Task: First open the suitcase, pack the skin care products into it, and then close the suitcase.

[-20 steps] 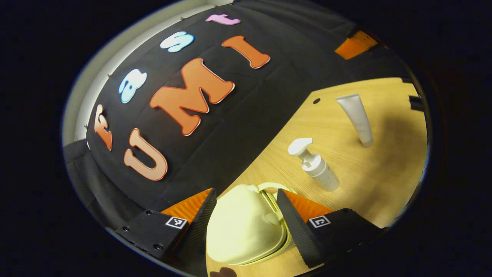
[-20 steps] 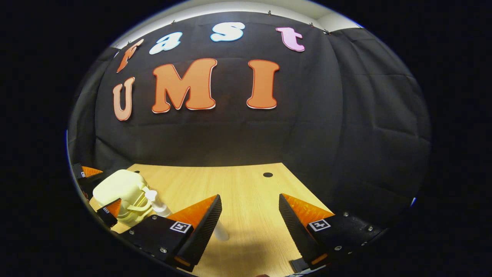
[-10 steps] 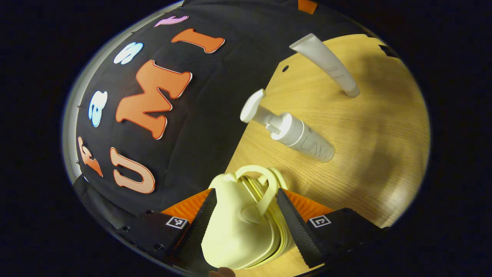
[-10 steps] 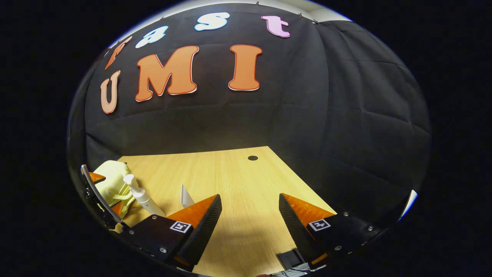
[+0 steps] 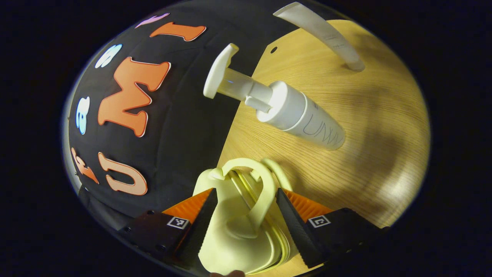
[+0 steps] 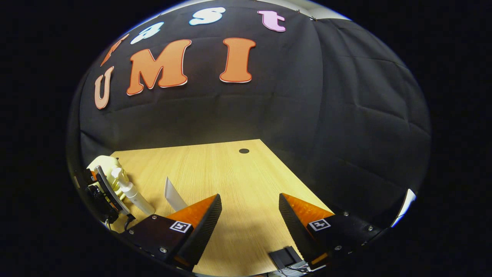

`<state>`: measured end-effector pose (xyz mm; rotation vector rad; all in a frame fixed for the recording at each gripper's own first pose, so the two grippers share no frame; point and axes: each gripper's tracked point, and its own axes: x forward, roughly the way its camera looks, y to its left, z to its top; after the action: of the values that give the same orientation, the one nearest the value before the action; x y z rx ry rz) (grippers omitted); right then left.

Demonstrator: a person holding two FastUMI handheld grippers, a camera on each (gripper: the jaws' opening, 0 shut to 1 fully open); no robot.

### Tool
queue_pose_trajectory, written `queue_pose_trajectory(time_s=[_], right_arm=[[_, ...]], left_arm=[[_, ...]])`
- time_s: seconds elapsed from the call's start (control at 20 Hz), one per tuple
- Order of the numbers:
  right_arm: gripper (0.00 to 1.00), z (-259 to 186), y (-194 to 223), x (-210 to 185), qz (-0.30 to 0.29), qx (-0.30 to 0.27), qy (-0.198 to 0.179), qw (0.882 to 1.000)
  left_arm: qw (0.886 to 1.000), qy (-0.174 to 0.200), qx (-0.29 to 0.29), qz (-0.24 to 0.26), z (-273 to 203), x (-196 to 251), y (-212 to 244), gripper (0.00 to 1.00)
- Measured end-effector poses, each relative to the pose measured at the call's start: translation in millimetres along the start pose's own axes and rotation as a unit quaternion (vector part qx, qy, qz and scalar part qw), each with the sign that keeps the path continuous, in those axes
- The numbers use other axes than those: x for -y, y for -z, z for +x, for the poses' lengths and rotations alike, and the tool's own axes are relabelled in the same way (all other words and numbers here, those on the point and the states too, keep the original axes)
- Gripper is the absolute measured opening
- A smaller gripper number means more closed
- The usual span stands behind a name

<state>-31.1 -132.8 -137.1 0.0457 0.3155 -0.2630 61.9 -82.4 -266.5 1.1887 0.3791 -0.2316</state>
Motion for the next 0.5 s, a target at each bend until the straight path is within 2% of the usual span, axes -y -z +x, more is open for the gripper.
queue_pose_trajectory(time_s=[0.05,0.1,0.15,0.3,0.4,0.5], right_arm=[[0.95,-1,-3,-2,-0.001,0.003,-0.001,1.000],[0.95,-1,-5,-4,-0.004,0.005,-0.002,1.000],[0.95,-3,-6,-6,-0.006,0.006,-0.003,1.000],[0.95,-6,-16,-15,-0.009,0.018,-0.007,1.000],[0.95,-7,-25,-24,-0.009,0.026,-0.011,1.000],[0.95,-6,-35,-39,-0.007,0.036,-0.021,0.999]], left_arm=[[1.000,0.005,-0.008,0.002,6,6,0,0.80],[1.000,0.003,-0.016,0.007,9,8,2,0.67],[1.000,0.003,-0.023,0.012,9,8,4,0.41],[0.999,0.026,-0.012,0.031,9,9,-5,0.16],[0.999,0.028,-0.006,0.018,-2,-1,-7,0.06],[0.998,0.052,-0.006,-0.039,-5,-11,-6,0.06]])
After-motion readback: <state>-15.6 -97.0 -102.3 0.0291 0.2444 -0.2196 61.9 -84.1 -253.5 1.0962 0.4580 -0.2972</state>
